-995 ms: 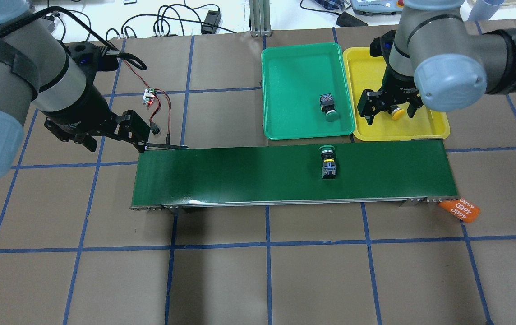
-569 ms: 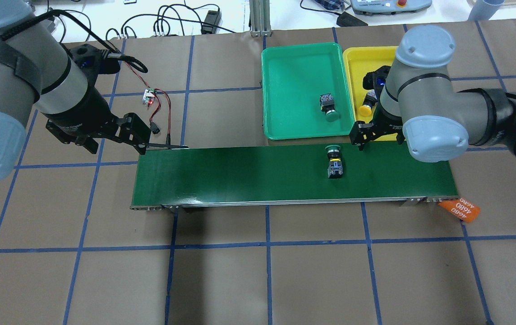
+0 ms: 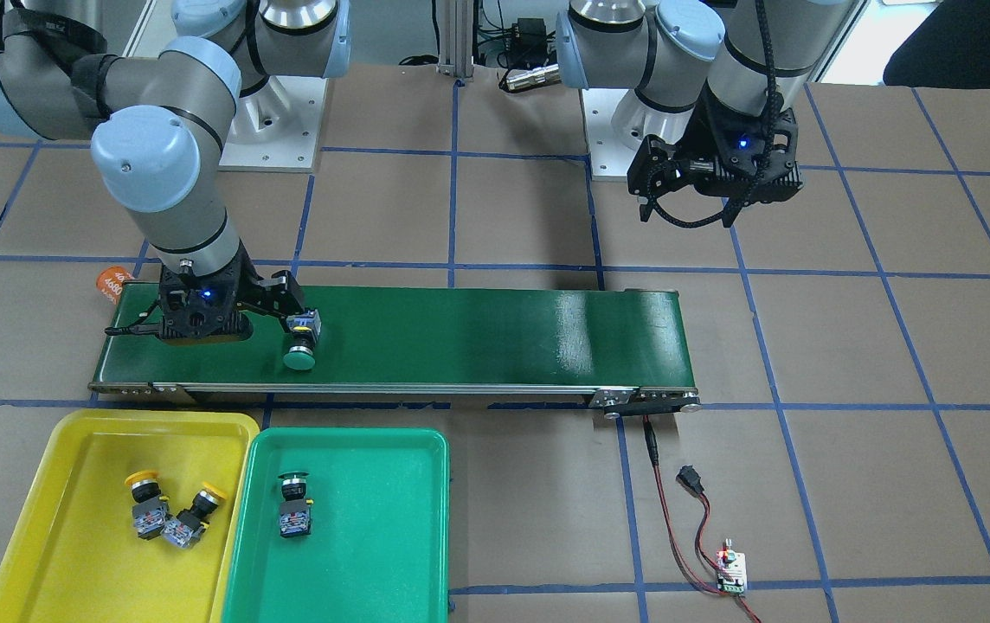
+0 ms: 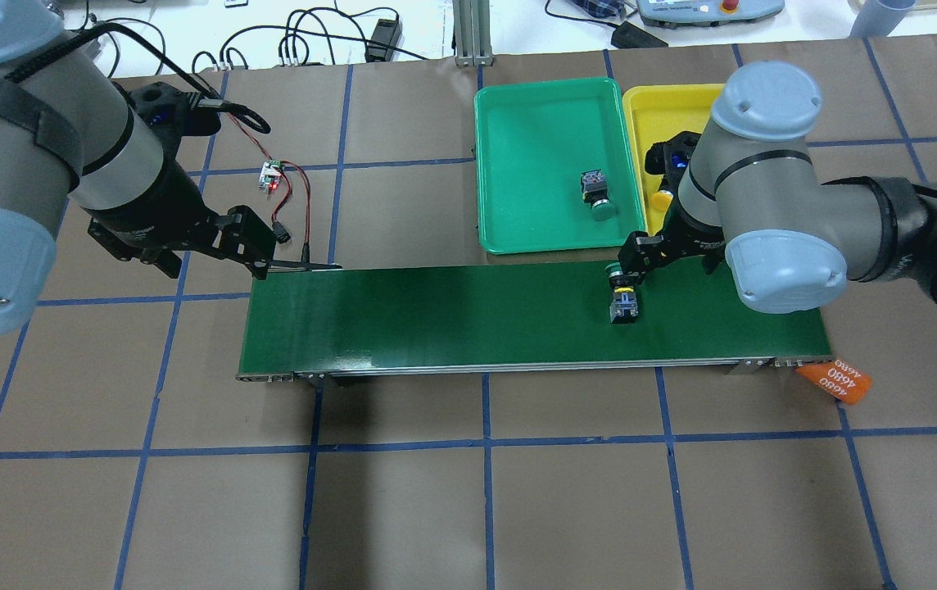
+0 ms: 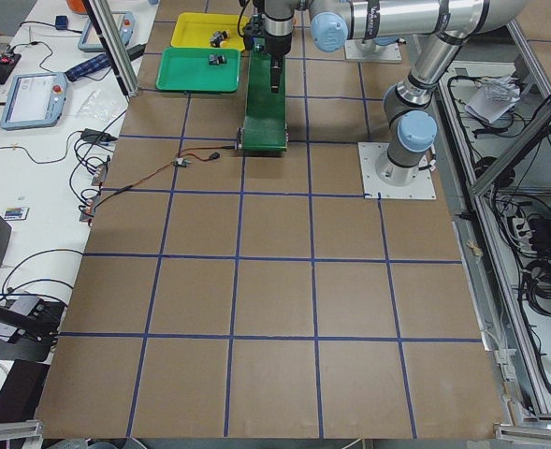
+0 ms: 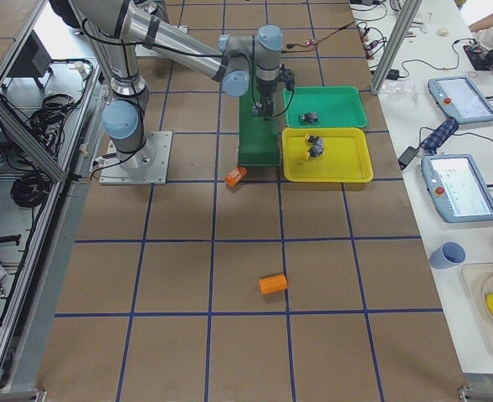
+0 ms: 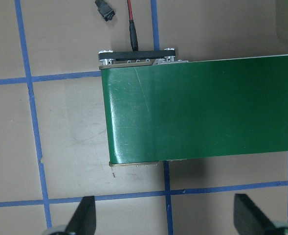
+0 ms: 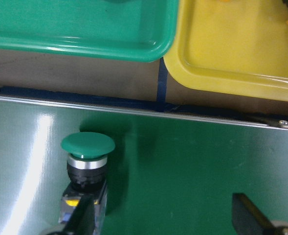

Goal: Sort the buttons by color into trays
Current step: 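Return the right gripper and grasp the last green-capped button on the belt, then place the green-capped button into the green tray with the right gripper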

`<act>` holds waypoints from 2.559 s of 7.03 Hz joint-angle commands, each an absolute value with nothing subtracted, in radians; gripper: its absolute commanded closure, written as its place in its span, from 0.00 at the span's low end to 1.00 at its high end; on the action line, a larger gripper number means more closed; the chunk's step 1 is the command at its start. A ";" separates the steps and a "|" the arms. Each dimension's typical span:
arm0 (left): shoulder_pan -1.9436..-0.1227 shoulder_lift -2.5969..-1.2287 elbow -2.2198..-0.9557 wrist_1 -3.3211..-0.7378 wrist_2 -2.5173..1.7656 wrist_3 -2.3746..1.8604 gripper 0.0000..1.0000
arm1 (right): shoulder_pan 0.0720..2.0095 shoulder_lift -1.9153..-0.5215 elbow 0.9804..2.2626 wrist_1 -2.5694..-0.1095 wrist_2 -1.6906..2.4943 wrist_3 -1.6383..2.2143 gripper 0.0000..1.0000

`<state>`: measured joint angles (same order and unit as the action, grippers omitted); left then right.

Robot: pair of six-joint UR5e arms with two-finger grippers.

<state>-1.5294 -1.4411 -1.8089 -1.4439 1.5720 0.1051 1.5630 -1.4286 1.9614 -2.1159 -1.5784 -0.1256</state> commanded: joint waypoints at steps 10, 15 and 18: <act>-1.529 -1.437 -1.824 -1.430 1.572 0.112 0.00 | 1.568 -1.387 2.016 -2.134 -1.580 -0.127 0.74; -1.529 -1.437 -1.824 -1.428 1.572 0.110 0.00 | 1.569 -1.321 1.835 -2.122 -1.577 -0.123 0.81; -1.529 -1.437 -1.825 -1.428 1.572 0.112 0.00 | 1.655 -1.049 1.509 -2.118 -1.543 -0.071 0.77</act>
